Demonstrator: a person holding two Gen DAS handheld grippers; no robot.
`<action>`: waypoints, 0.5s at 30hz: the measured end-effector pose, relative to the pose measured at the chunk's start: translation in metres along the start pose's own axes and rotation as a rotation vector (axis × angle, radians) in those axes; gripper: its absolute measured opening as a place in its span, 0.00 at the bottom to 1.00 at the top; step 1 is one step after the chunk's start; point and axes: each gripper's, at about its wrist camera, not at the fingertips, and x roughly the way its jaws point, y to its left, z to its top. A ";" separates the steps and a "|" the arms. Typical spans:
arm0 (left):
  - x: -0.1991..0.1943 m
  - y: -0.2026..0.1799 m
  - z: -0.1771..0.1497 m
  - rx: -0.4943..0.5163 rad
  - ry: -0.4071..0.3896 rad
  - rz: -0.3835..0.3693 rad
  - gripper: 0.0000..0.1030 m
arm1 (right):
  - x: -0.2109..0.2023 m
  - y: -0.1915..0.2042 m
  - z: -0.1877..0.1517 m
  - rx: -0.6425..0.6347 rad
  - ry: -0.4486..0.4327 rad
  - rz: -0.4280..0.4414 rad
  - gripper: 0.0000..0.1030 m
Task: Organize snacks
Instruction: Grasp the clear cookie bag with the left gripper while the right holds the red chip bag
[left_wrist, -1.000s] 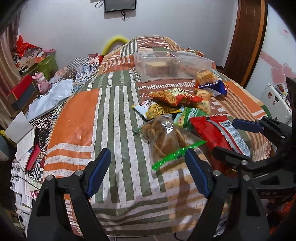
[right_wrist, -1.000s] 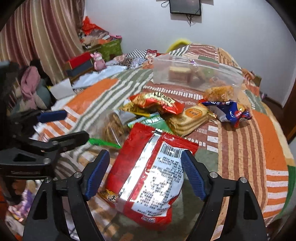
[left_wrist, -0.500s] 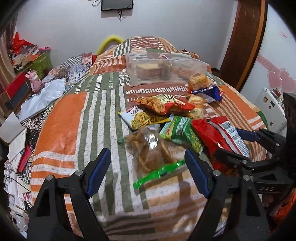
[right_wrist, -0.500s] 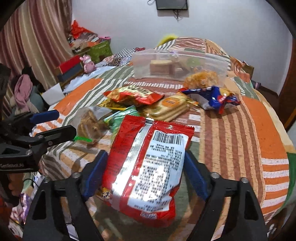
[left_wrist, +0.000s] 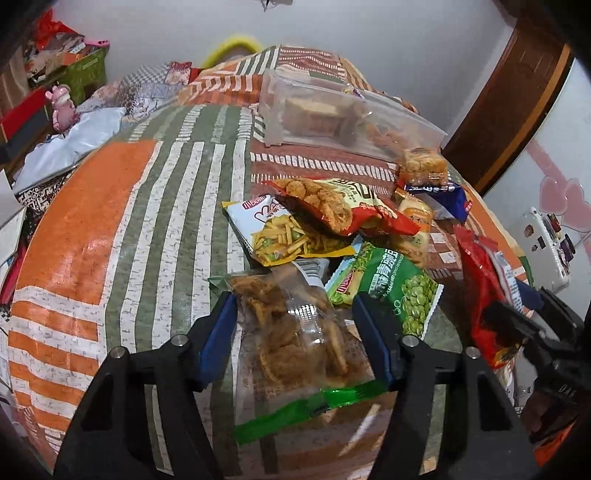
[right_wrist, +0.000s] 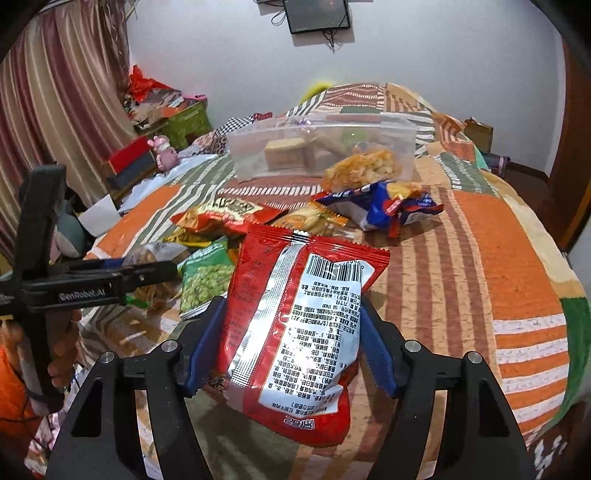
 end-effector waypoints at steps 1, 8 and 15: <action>-0.001 0.000 -0.001 0.006 -0.005 0.003 0.55 | -0.001 0.000 0.002 0.001 -0.004 0.002 0.64; -0.016 0.005 -0.008 0.037 -0.031 0.026 0.44 | -0.009 0.000 0.014 -0.015 -0.045 0.006 0.64; -0.054 0.009 0.002 0.051 -0.115 0.051 0.42 | -0.018 -0.001 0.032 -0.027 -0.098 0.009 0.64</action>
